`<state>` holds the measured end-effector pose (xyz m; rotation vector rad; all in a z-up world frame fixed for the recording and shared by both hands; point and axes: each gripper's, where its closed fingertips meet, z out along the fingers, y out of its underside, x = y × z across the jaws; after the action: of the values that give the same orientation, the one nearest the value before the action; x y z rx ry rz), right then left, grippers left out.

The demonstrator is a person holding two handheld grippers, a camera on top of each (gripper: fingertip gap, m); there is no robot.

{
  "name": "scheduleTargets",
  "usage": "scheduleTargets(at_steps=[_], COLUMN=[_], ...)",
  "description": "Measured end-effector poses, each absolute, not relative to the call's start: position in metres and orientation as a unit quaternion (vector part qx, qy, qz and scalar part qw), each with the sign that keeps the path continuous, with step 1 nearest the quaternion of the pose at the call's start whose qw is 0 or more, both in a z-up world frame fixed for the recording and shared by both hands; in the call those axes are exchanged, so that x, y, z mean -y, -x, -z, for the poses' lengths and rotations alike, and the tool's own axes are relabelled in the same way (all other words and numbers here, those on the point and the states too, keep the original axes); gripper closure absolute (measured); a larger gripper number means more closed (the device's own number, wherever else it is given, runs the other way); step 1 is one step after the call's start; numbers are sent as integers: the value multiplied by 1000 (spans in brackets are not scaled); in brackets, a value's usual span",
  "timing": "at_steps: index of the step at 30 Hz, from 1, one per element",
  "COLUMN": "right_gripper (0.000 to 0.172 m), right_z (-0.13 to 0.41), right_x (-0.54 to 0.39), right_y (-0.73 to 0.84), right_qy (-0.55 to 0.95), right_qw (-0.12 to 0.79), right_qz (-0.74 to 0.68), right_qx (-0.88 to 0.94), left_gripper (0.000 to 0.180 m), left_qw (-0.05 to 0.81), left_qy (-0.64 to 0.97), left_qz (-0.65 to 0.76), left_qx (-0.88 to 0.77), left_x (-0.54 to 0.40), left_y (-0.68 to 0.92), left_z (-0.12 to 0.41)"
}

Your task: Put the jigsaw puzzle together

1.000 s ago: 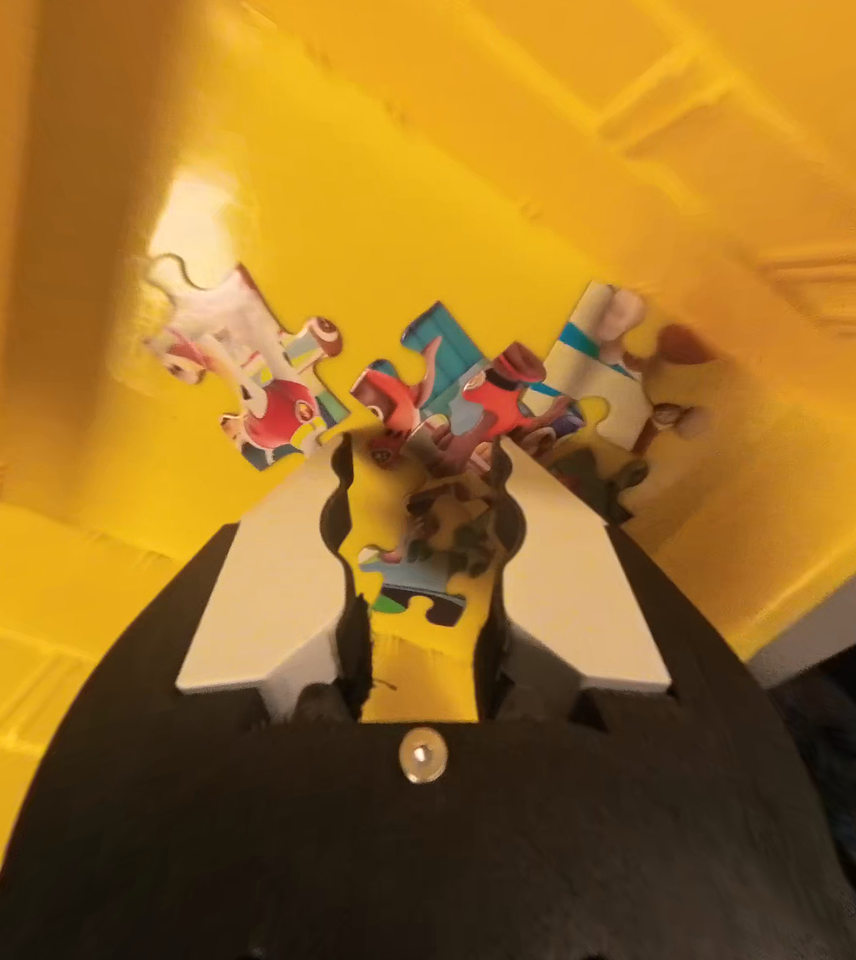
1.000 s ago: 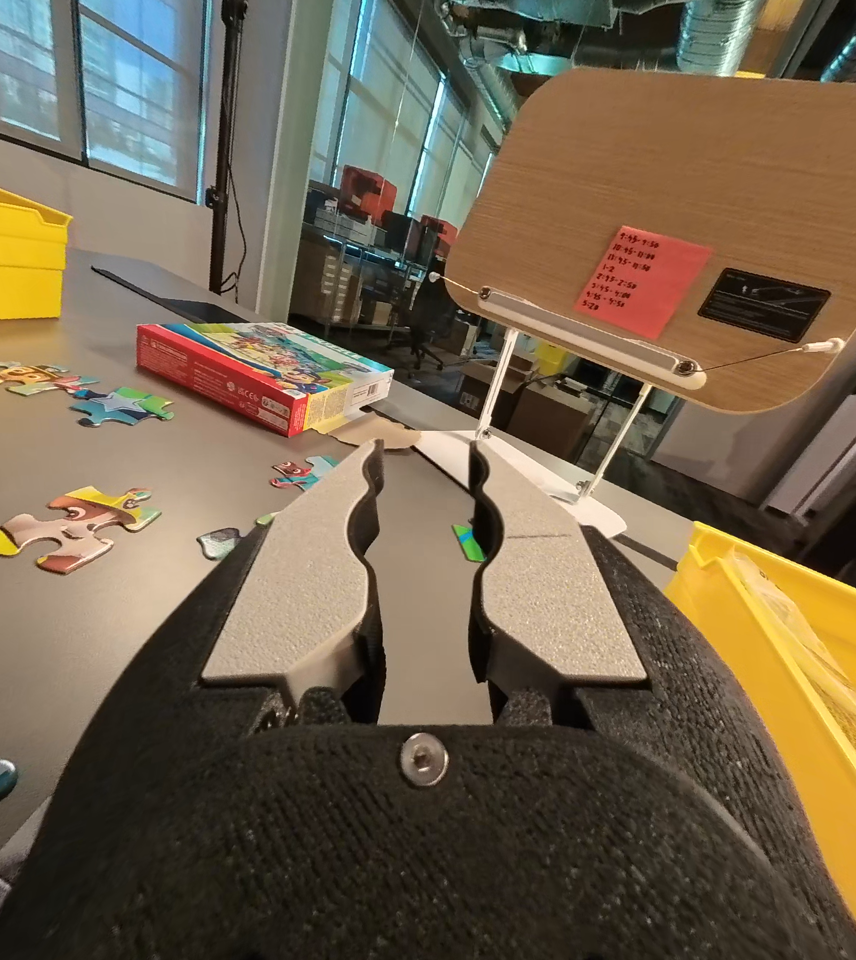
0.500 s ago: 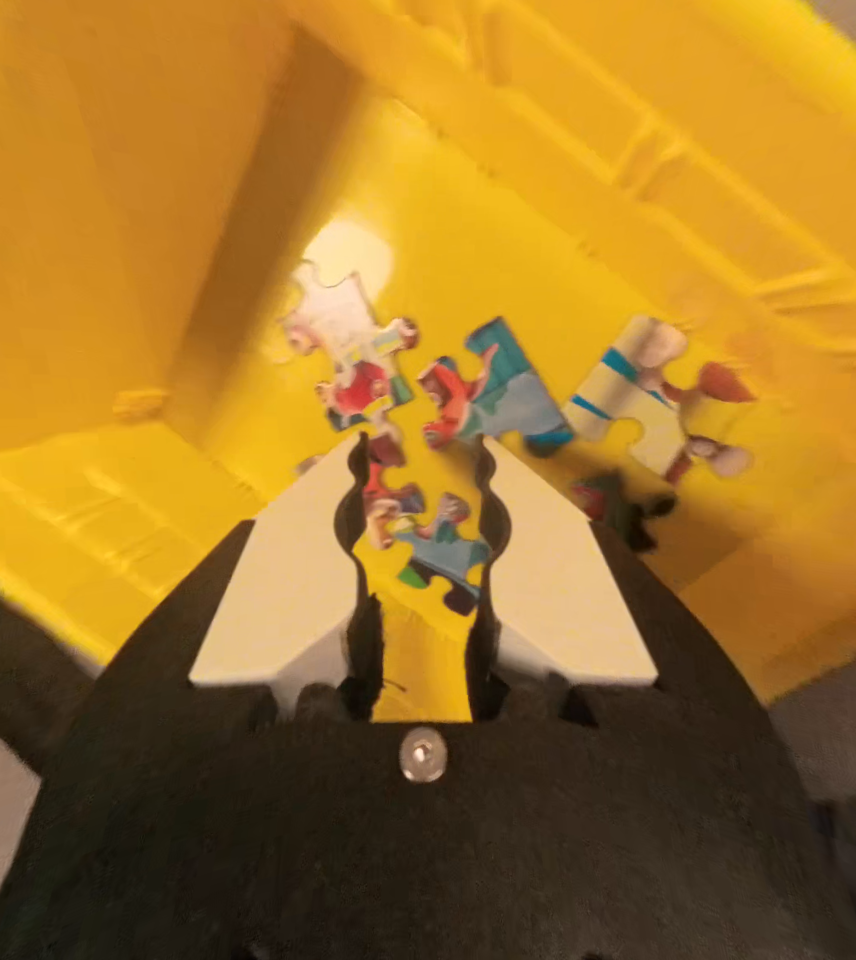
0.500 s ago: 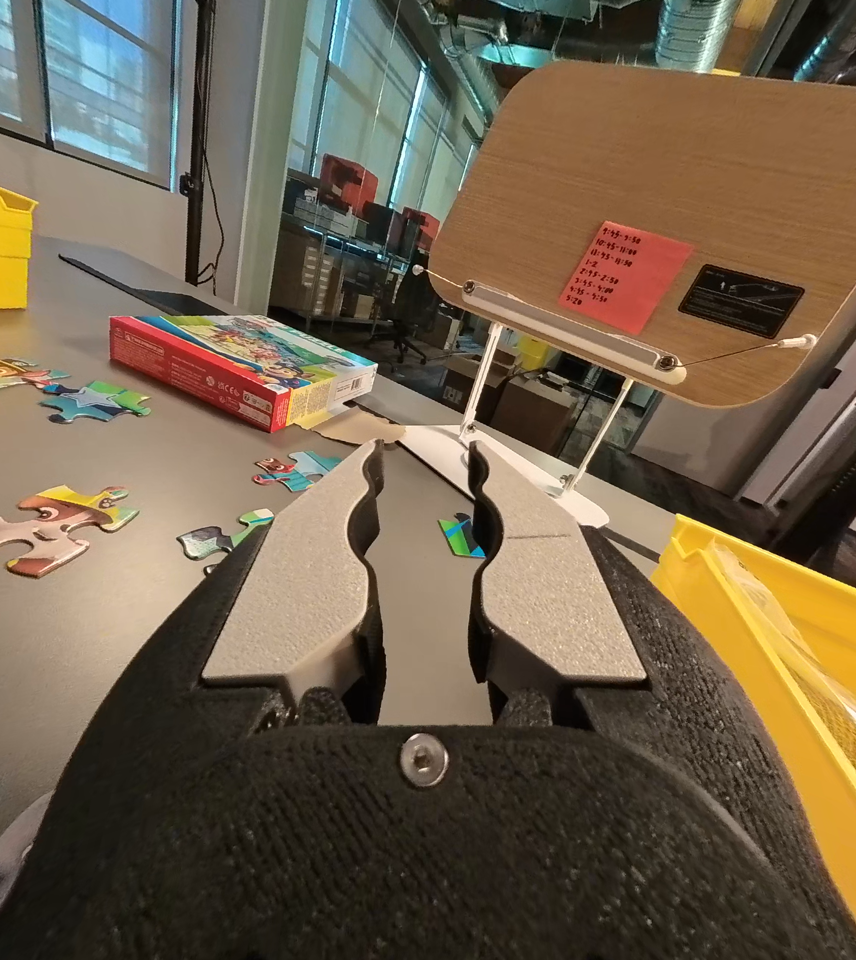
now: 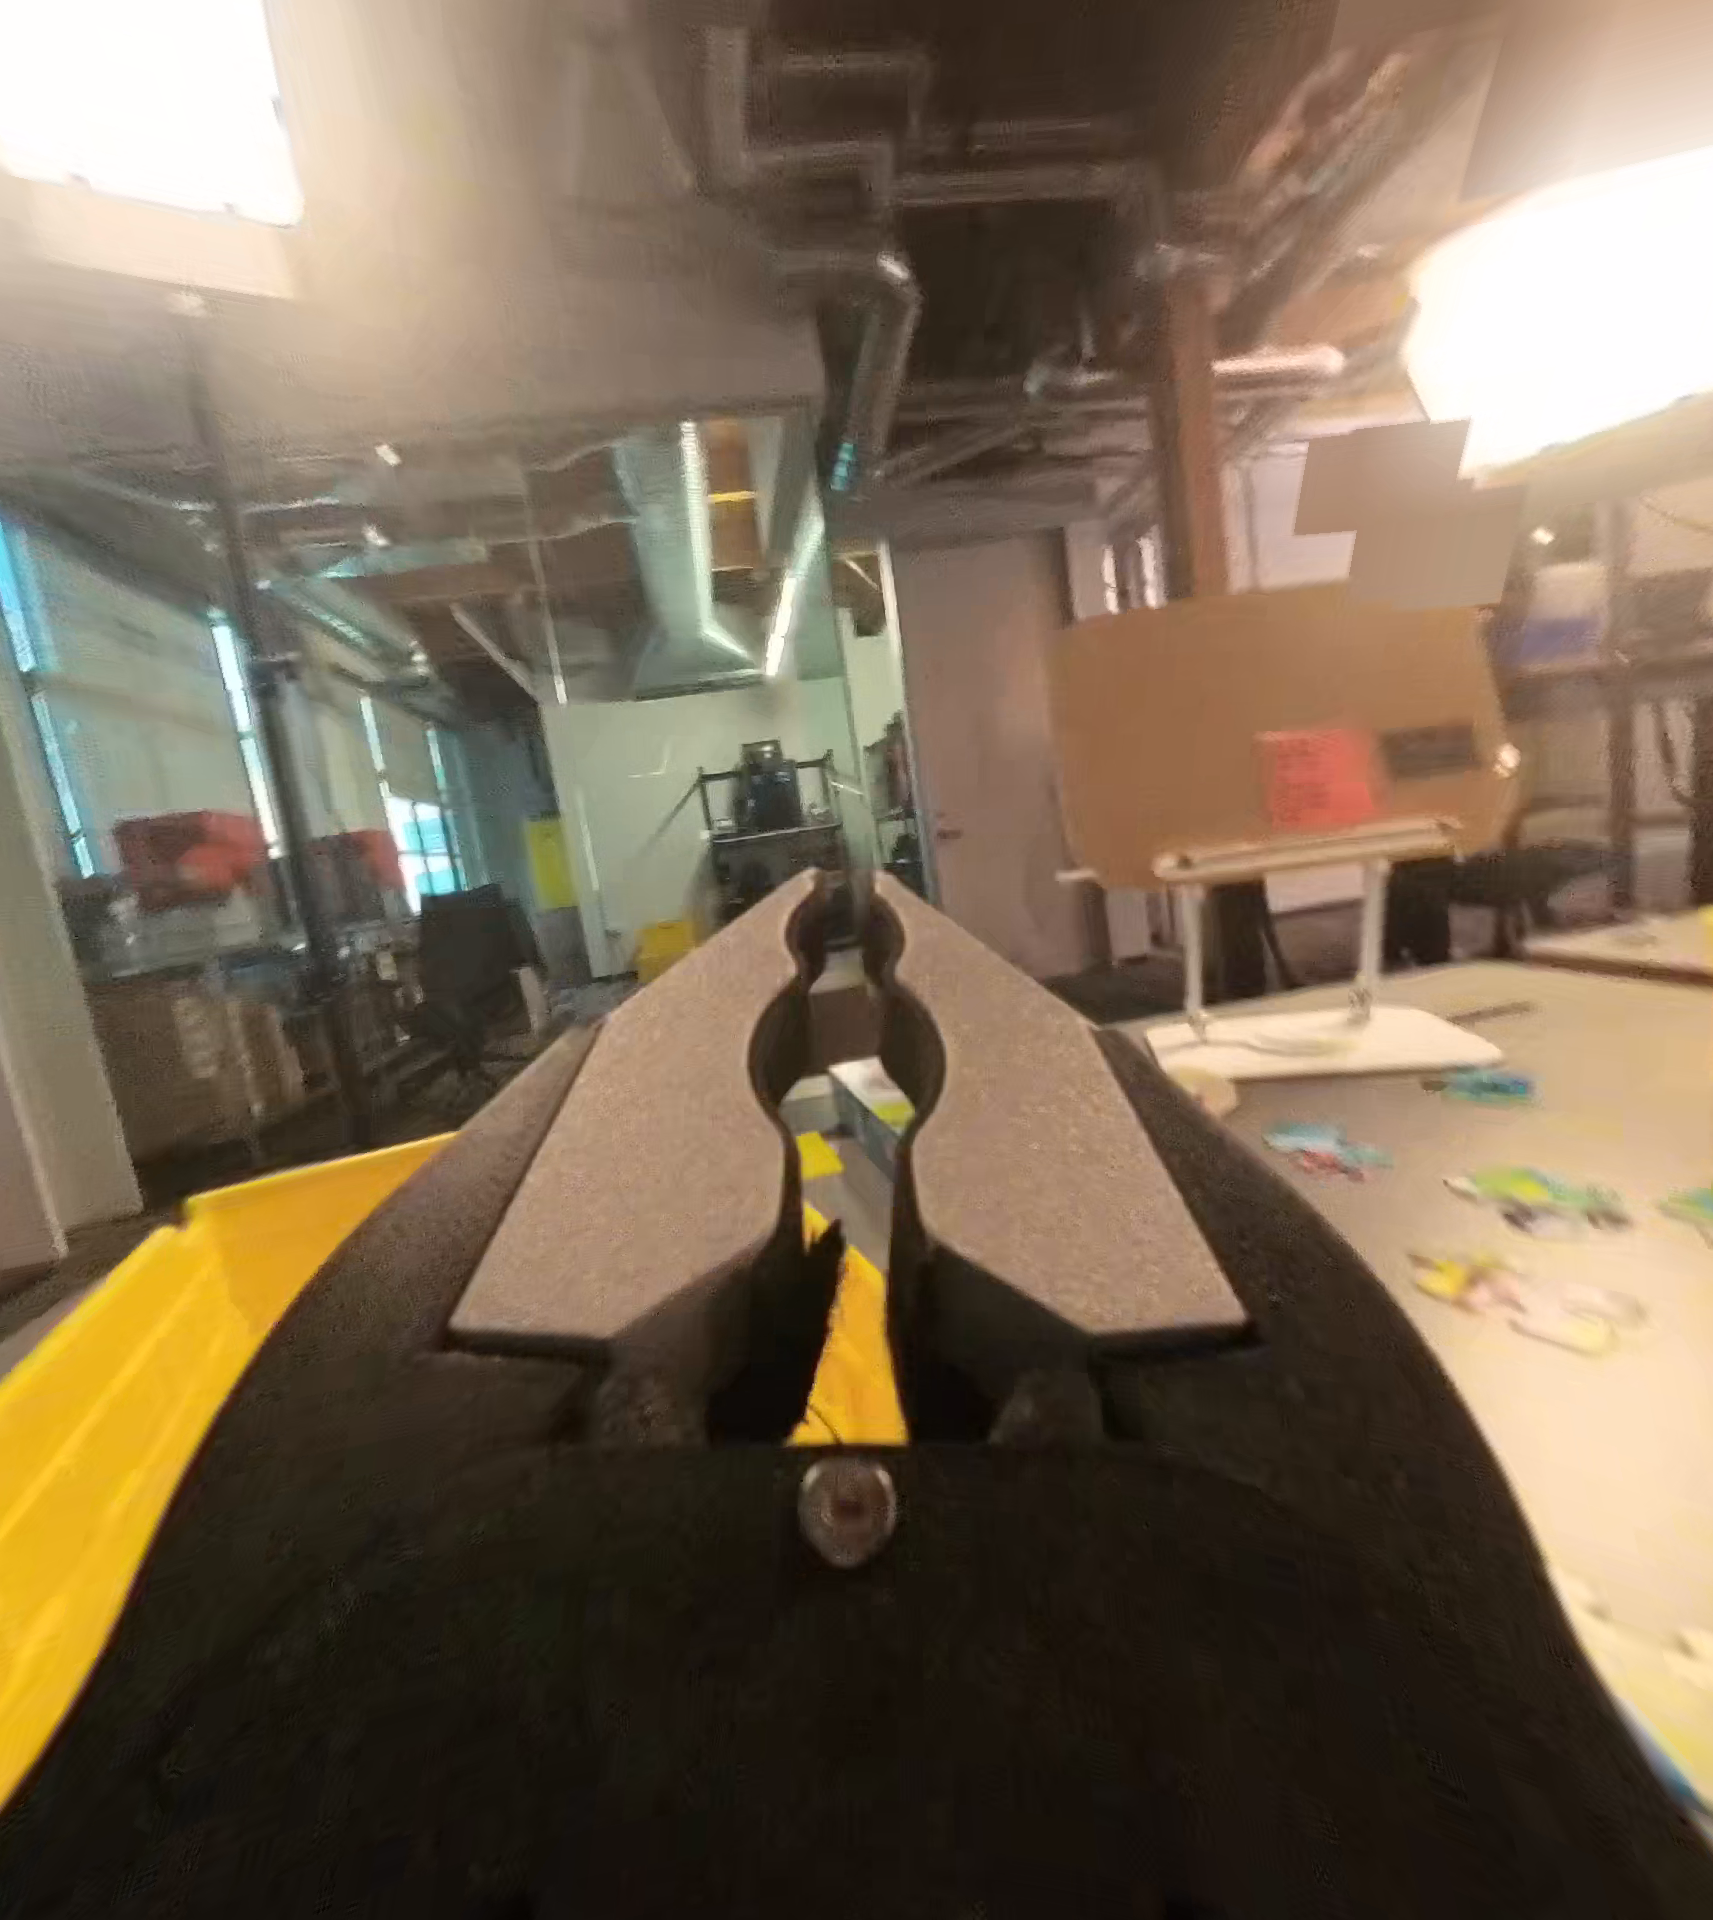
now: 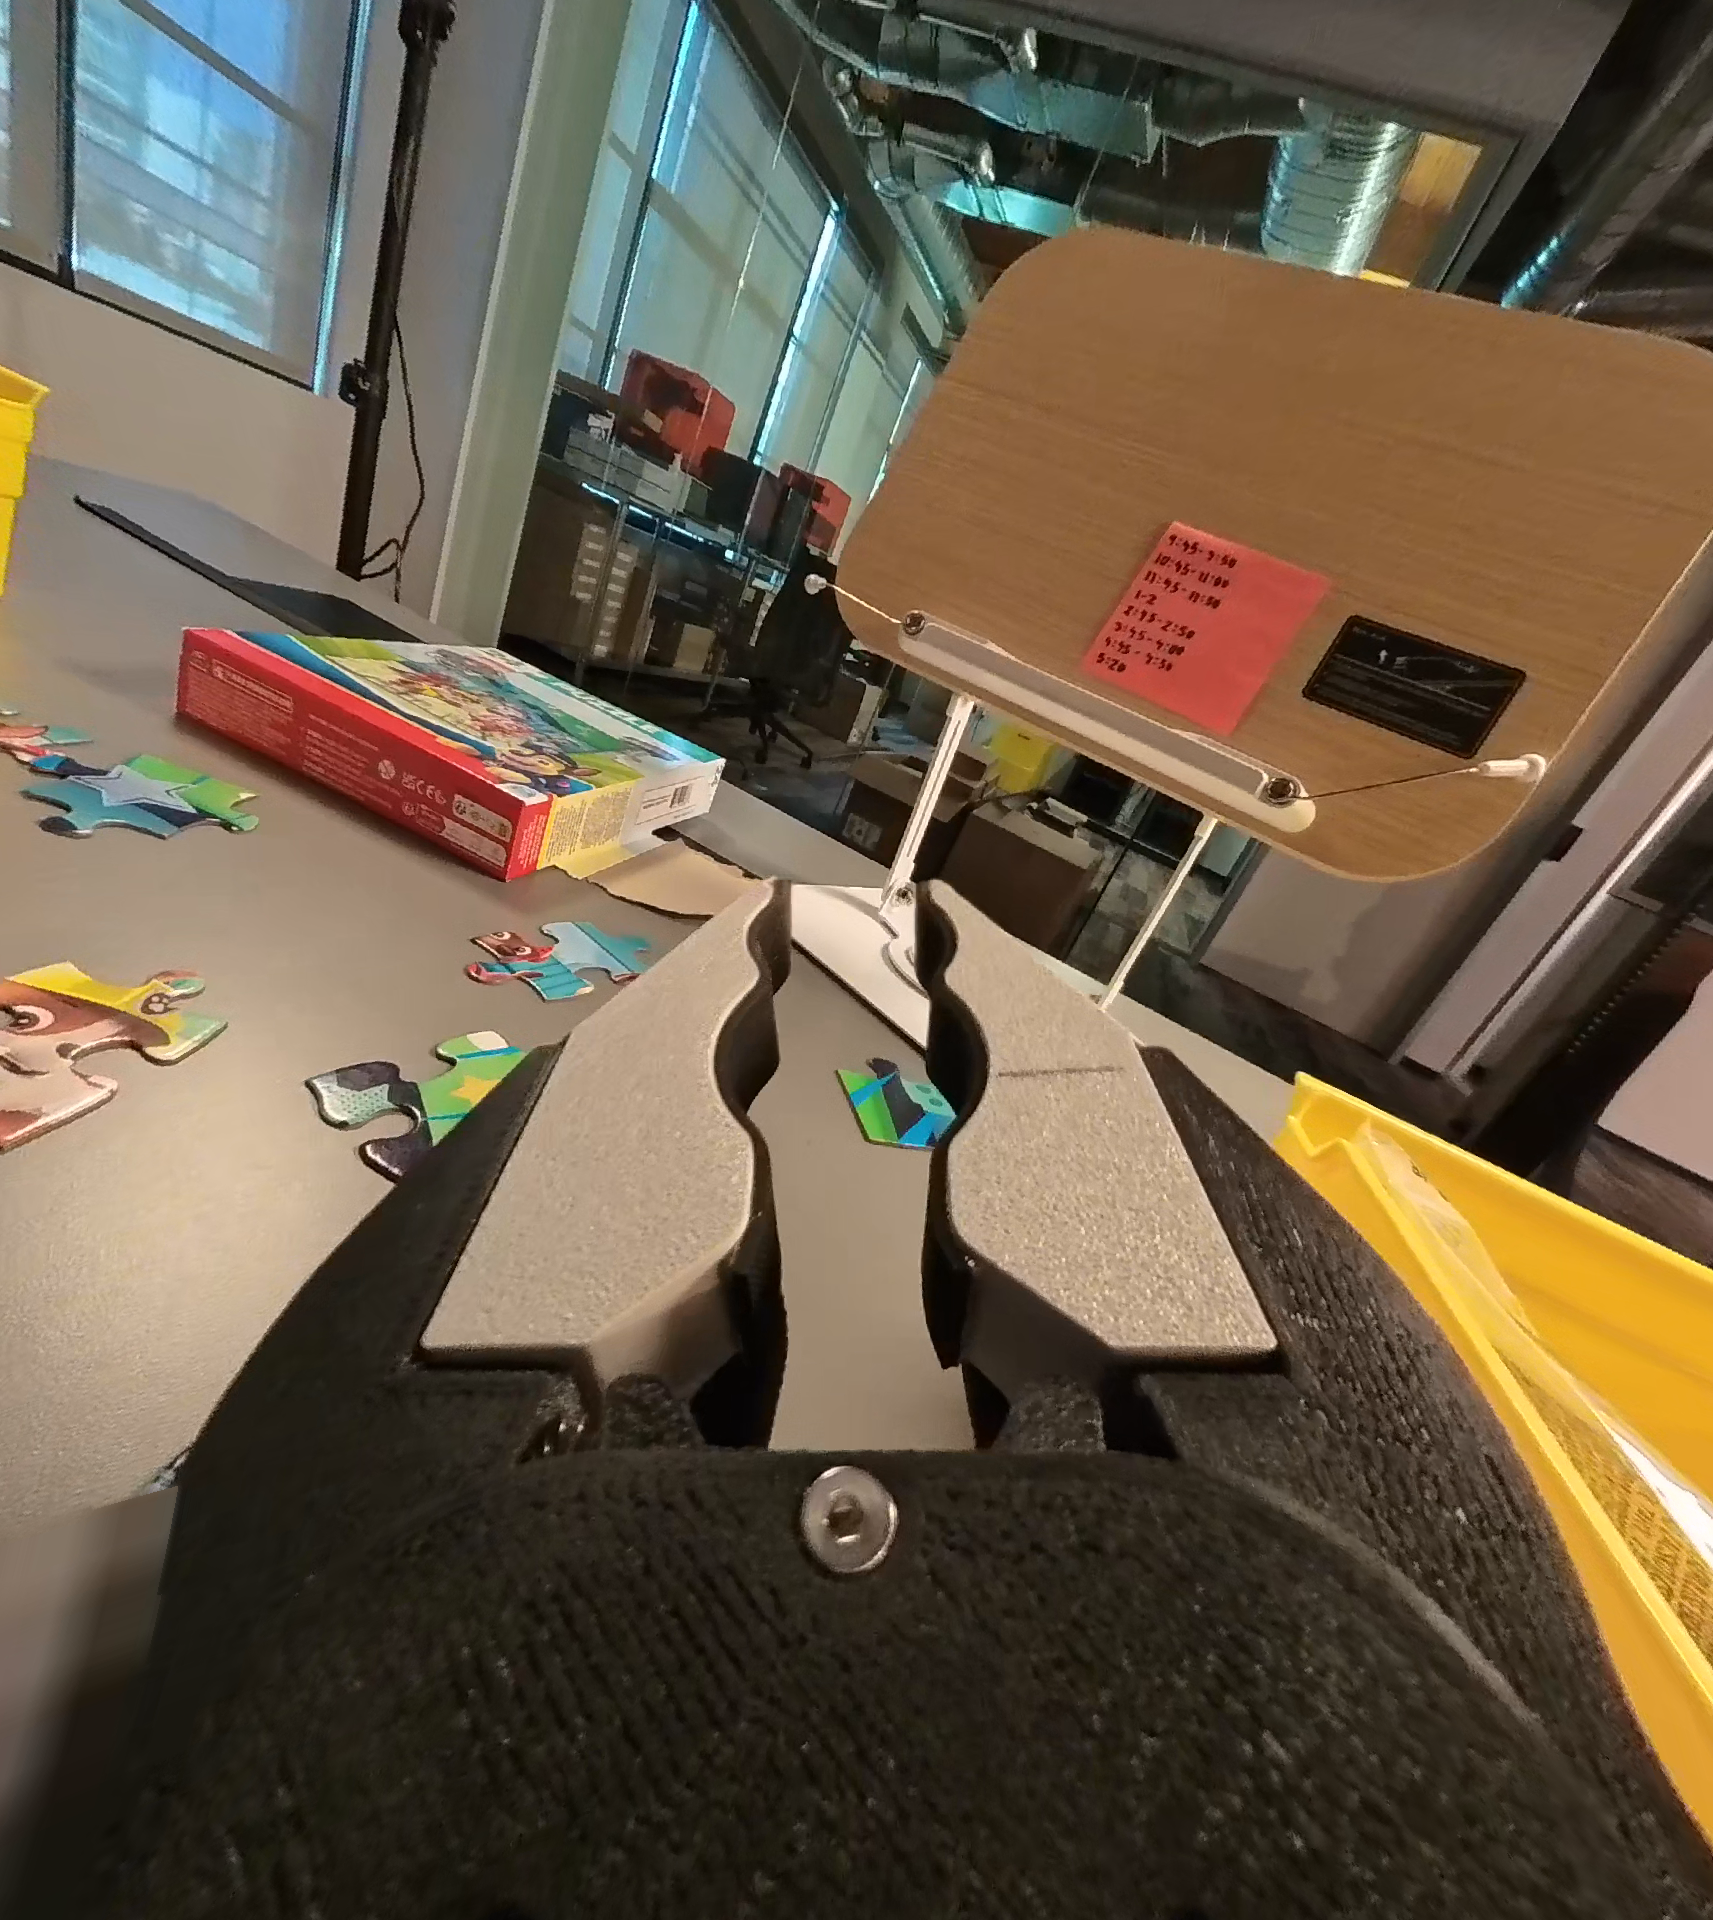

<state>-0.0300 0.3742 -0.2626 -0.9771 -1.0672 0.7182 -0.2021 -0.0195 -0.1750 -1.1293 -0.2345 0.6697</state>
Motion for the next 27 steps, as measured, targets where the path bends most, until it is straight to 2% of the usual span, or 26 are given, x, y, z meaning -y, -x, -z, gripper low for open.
scheduleTargets(at_steps=[3,6,9,11,15,19,21,27], right_gripper=[151,152,153,154,155,155,155,155], right_z=[261,259,258,258,258,256,255,254], right_x=[-374,-373,-371,-369,-368,-368,-368,-364], right_y=[29,27,27,26,24,21,21,23], right_qy=[436,436,434,432,429,428,429,425], right_qw=[691,689,686,684,679,672,669,659], right_qz=[-329,-341,-350,-355,-366,-384,-392,-410], right_qx=[473,468,468,468,470,466,464,465], left_gripper=[178,145,123,117,122,120,118,109], left_qw=[715,592,419,302,143,-29,-79,-131], left_qy=[641,776,891,938,976,986,987,989], left_qz=[-280,-206,-144,-83,-40,-70,-53,-10], left_qx=[12,-69,-101,-149,-160,-148,-126,-68], left_x=[-15,-40,-47,-46,-54,-43,-38,-36], left_y=[172,158,171,168,173,193,196,199], left_z=[210,244,283,308,339,365,373,384])
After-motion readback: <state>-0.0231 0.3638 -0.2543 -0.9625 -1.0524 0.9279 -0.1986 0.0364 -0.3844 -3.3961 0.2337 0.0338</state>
